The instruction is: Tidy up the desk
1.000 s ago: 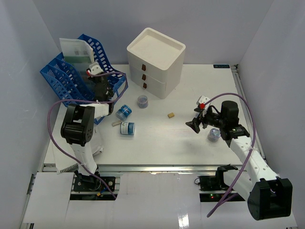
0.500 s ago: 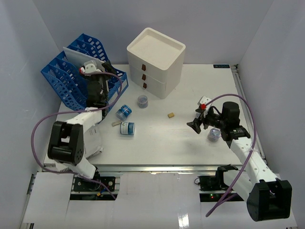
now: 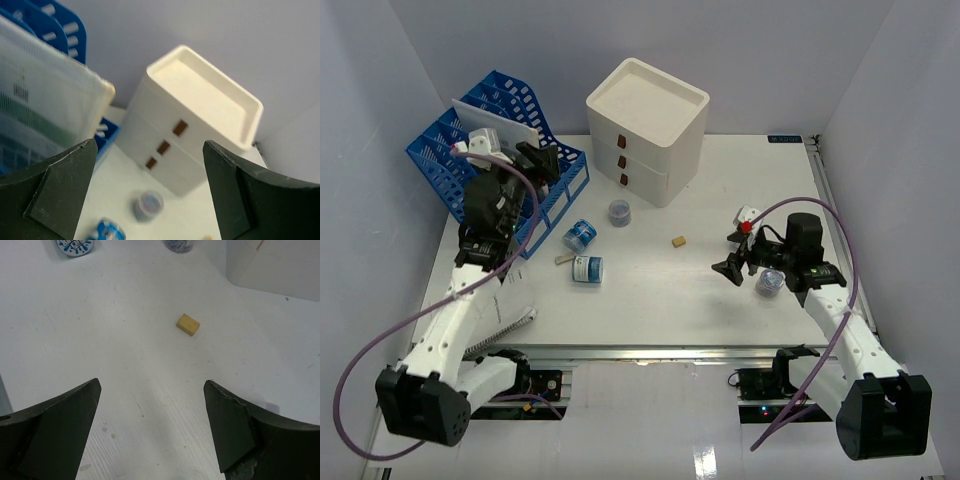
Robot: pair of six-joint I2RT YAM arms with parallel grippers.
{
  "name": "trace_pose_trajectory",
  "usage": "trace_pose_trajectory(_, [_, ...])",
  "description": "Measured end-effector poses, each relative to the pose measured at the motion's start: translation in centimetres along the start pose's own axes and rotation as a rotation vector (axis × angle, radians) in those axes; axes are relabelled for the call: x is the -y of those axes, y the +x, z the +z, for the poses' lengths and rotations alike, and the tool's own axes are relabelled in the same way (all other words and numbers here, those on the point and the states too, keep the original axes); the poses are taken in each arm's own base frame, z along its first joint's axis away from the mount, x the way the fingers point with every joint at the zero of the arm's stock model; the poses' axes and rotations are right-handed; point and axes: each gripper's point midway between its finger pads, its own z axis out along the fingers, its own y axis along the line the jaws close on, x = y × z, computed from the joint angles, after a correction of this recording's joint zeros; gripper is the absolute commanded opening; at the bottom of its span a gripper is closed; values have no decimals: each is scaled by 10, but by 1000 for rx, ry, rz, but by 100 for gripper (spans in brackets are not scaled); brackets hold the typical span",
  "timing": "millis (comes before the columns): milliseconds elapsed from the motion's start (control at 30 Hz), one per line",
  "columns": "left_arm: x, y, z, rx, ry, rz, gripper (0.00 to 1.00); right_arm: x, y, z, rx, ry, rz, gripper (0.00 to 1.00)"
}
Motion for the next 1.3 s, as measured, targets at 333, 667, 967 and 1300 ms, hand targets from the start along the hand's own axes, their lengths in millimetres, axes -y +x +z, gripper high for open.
trace_pose_trajectory(333, [18,18,-88,-184,78,-66,98,-22,-2,7,-60,-167,-25,90])
trace_pose_trajectory(667, [19,24,-137,-252,69,-119,98,-74,-11,40,-159,-370,-83,90])
trace_pose_trajectory(967, [7,21,-187,-200,5,-219,98,-121,-81,133,-176,-530,46,90])
trace_pose_trajectory(1300, [-14,3,-231,-62,-97,-314,98,-234,-105,216,-110,-827,-165,90])
